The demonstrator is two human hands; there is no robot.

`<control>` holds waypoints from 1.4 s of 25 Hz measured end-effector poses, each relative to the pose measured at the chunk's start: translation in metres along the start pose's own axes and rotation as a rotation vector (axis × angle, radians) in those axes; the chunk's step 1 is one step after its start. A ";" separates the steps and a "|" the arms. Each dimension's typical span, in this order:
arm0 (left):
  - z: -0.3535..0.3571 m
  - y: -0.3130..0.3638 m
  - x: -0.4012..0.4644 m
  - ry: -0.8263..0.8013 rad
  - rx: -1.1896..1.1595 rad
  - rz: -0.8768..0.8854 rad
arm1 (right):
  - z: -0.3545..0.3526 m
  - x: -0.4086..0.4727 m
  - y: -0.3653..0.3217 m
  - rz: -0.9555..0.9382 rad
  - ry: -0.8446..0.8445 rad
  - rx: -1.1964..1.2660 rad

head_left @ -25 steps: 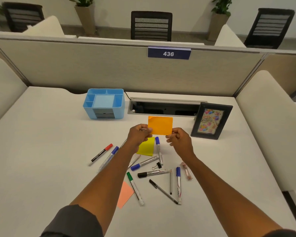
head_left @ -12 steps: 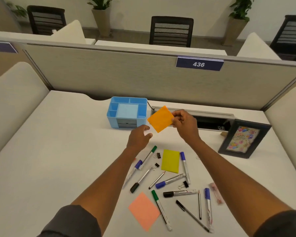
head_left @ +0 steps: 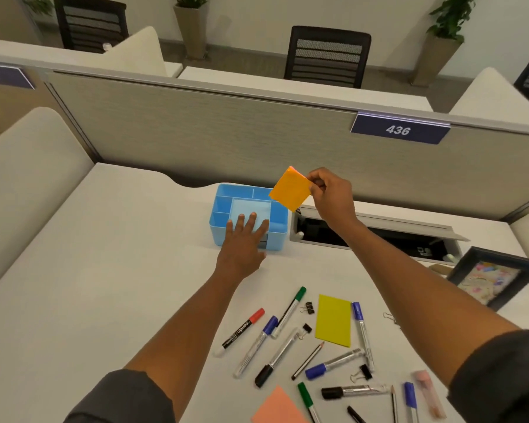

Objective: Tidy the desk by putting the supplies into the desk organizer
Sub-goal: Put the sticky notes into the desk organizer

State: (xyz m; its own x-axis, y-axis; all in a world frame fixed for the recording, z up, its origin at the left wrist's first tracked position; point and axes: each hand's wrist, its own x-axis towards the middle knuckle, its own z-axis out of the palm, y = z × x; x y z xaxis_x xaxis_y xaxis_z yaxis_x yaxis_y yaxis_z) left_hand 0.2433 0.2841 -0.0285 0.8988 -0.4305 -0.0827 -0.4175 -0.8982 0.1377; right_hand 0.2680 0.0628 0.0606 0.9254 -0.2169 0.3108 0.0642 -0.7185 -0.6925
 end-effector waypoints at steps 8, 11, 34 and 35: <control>0.004 -0.003 -0.010 0.030 -0.013 0.017 | 0.039 0.042 -0.005 -0.098 -0.096 -0.088; 0.007 -0.003 -0.013 0.033 -0.020 0.015 | 0.052 0.044 -0.004 -0.125 -0.150 -0.146; 0.029 -0.001 -0.018 0.164 -0.061 -0.001 | 0.095 0.028 0.022 0.087 -0.230 -0.466; 0.028 -0.001 -0.017 0.164 -0.063 0.000 | 0.094 0.028 0.021 0.095 -0.242 -0.467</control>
State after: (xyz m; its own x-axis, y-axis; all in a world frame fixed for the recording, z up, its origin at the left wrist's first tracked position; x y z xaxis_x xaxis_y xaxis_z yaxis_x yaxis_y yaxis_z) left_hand 0.2246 0.2901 -0.0554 0.9105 -0.4059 0.0790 -0.4134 -0.8884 0.1997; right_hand 0.3304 0.1036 -0.0063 0.9823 -0.1763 0.0636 -0.1460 -0.9327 -0.3299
